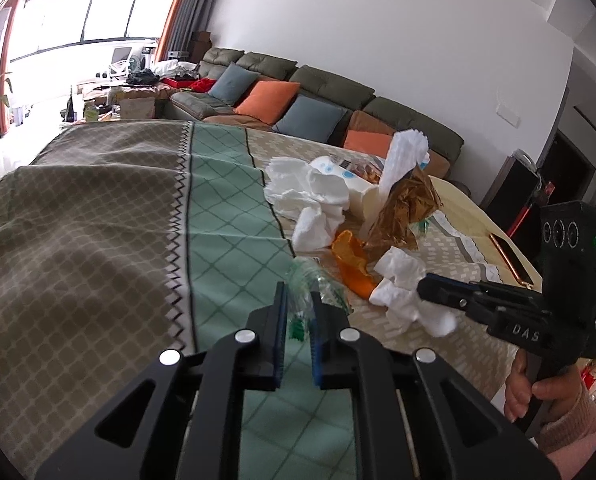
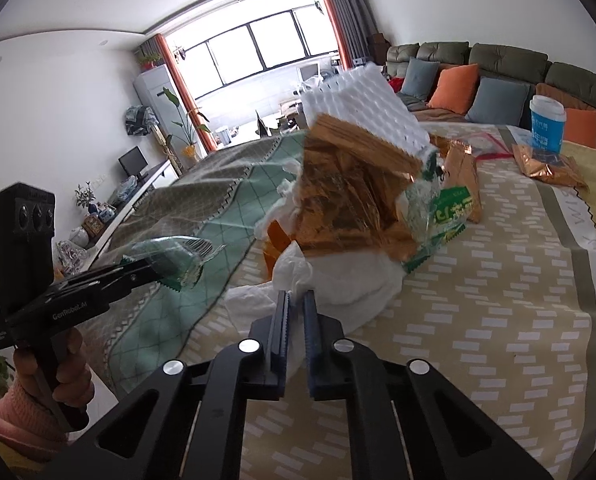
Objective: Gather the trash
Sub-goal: 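Grasp the clear plastic wrapper with the left tool while the right tool grasps white tissue, then carry the wrapper and tissue with both tools over the teal basket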
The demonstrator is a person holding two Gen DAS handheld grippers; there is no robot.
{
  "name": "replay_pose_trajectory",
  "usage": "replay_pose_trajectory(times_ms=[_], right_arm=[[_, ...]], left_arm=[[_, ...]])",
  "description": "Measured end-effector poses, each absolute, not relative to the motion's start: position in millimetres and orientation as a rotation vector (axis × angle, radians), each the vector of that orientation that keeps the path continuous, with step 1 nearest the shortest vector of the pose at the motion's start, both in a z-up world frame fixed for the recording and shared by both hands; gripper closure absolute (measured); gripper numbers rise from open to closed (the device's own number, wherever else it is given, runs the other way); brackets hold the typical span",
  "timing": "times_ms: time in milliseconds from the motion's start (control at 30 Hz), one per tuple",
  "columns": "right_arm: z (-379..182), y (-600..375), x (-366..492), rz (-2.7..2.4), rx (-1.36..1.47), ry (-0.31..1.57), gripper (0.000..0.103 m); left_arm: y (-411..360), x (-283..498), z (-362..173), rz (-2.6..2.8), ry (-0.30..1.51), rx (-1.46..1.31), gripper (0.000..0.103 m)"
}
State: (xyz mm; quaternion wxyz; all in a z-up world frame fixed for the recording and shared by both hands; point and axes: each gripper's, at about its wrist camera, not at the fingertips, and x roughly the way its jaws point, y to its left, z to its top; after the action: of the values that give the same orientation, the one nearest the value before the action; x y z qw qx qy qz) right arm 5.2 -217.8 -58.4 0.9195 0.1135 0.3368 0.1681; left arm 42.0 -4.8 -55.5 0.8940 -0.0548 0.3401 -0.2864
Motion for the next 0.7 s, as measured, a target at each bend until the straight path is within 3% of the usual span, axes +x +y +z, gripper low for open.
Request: replay_pose_trajectory(times_ms=[700], right_arm=[[-8, -172, -2, 0.554, 0.238, 0.573, 0.097]], left_arm=[[81, 8, -30, -0.450, 0.614, -0.183, 0.092]])
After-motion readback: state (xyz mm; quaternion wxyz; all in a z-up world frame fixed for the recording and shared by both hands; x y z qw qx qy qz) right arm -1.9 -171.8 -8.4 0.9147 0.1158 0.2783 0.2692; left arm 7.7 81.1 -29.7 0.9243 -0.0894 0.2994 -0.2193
